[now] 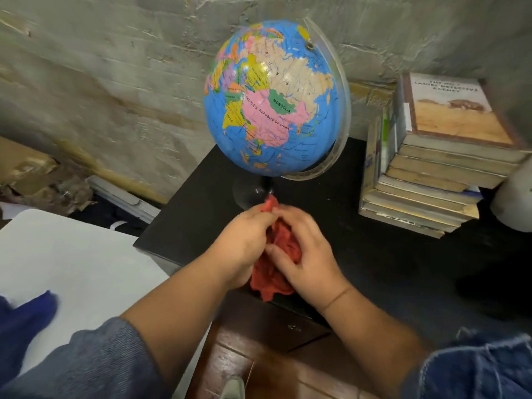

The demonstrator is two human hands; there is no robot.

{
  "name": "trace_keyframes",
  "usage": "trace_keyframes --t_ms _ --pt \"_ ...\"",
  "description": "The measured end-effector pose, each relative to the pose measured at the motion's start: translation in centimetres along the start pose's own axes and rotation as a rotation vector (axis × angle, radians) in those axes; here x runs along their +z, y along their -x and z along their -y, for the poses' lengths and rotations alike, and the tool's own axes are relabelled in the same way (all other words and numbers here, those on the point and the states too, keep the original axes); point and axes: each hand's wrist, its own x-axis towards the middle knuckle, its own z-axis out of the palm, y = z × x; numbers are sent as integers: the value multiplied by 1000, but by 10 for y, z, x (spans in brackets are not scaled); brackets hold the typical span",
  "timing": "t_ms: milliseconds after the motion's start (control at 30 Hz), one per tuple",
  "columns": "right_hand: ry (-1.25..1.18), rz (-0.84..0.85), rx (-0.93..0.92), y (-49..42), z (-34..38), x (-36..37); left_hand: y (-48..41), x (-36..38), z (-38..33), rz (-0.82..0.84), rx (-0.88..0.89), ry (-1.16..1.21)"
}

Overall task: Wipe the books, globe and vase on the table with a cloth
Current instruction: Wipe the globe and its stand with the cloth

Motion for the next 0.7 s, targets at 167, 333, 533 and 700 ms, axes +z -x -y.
trace_keyframes --t_ms 167,333,533,700 --pt "-306 -279 529 -23 -8 -5 -29 -33 2 -201 240 -564" --pt "-103 -54 461 -62 -21 -14 -79 -58 4 -249 359 -1143" --pt "431 203 574 -113 -71 0 -90 -64 -1 -176 389 -1457" --pt "383 215 642 -100 -46 -5 -87 -70 -18 -4 355 -1463"
